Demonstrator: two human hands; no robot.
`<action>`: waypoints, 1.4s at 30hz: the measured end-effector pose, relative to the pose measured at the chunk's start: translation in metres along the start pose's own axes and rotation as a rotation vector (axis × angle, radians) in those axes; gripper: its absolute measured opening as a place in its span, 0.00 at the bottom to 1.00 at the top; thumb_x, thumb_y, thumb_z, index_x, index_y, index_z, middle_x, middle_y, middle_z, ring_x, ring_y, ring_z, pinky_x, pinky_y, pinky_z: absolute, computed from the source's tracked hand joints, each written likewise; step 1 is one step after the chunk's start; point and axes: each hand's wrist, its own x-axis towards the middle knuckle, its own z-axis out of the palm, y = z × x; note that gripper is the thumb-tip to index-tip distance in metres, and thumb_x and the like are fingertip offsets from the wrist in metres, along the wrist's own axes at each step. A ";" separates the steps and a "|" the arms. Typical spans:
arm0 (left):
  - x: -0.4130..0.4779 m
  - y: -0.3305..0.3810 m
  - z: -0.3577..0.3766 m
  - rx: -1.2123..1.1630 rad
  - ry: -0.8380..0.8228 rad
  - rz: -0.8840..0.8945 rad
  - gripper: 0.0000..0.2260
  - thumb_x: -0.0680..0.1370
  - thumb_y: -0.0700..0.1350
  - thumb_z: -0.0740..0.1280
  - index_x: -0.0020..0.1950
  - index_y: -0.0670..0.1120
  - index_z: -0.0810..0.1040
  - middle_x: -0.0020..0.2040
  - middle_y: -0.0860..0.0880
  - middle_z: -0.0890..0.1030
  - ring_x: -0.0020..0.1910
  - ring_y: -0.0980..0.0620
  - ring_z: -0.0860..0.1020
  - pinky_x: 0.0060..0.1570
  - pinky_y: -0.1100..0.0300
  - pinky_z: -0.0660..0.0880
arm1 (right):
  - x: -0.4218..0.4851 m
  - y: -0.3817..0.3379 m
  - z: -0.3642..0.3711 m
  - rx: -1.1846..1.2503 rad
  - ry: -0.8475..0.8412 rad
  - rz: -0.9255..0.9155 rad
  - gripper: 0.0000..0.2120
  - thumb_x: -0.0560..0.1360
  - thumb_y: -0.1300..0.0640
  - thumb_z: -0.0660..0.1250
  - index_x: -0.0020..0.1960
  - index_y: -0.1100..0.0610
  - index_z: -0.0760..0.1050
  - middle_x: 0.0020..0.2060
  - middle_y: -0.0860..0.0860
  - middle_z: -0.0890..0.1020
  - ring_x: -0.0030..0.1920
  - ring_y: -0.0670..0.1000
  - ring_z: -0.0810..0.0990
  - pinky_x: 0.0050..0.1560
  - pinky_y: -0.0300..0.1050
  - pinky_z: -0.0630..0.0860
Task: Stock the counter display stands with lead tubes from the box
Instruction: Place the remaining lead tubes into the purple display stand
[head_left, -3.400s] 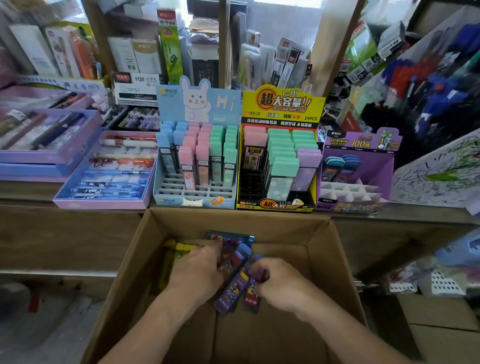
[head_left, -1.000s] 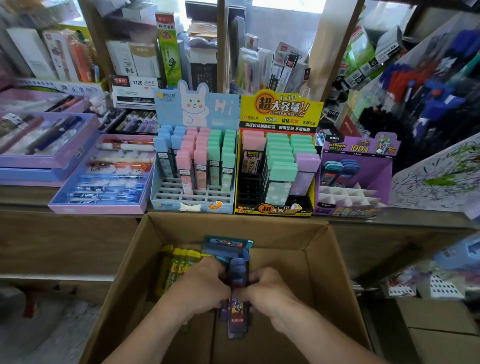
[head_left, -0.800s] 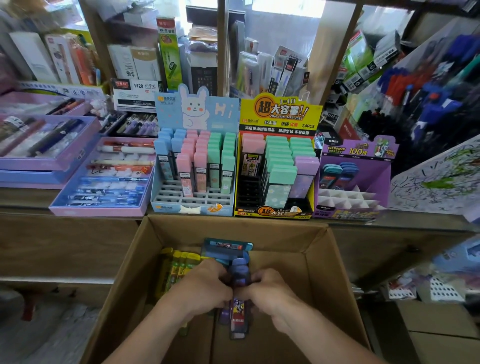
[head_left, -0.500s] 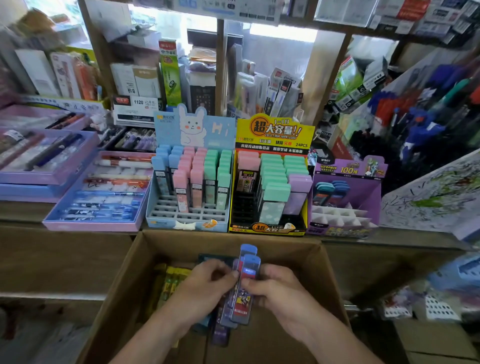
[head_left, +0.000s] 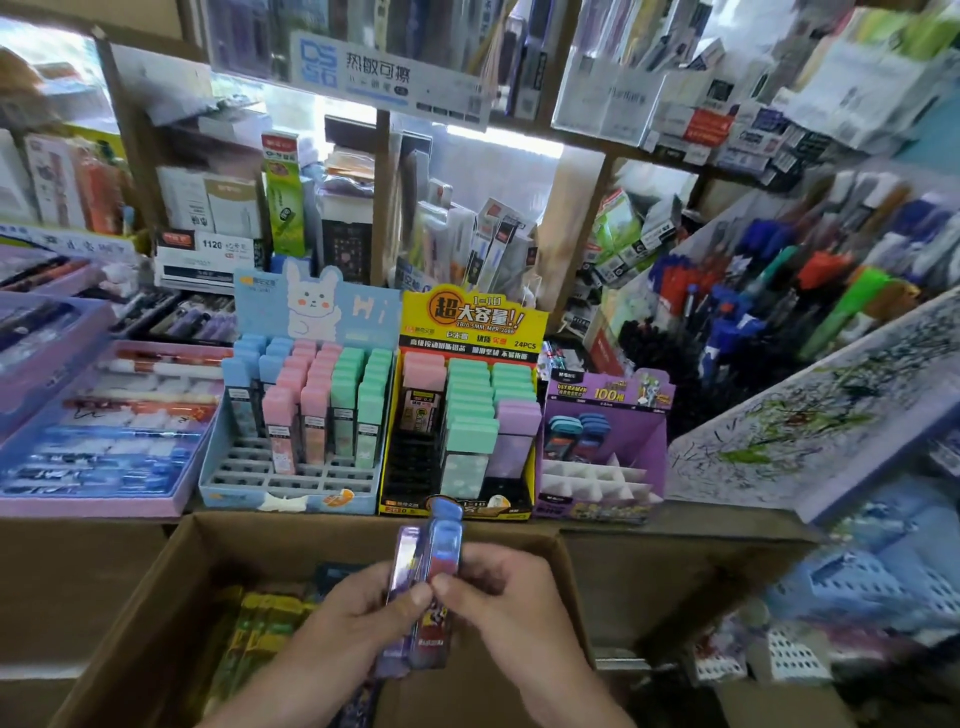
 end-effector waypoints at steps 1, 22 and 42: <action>0.000 0.001 0.001 0.010 -0.004 0.015 0.16 0.75 0.48 0.70 0.62 0.50 0.85 0.57 0.38 0.86 0.60 0.35 0.82 0.65 0.37 0.75 | 0.000 0.000 -0.003 0.009 0.015 0.000 0.10 0.75 0.66 0.74 0.51 0.53 0.88 0.46 0.52 0.89 0.47 0.49 0.87 0.47 0.41 0.80; 0.009 0.001 -0.011 -0.128 0.010 0.066 0.20 0.73 0.44 0.70 0.64 0.40 0.78 0.54 0.35 0.86 0.54 0.37 0.86 0.44 0.52 0.85 | 0.040 -0.039 -0.148 -0.224 0.551 -0.370 0.11 0.79 0.65 0.71 0.47 0.48 0.83 0.38 0.48 0.87 0.39 0.48 0.86 0.44 0.47 0.82; 0.002 0.005 -0.007 -0.130 0.017 0.064 0.19 0.73 0.44 0.70 0.63 0.41 0.79 0.53 0.36 0.86 0.53 0.39 0.86 0.44 0.53 0.85 | 0.073 -0.019 -0.140 -0.814 0.631 -0.293 0.13 0.79 0.46 0.70 0.38 0.50 0.79 0.29 0.44 0.79 0.32 0.45 0.78 0.32 0.47 0.75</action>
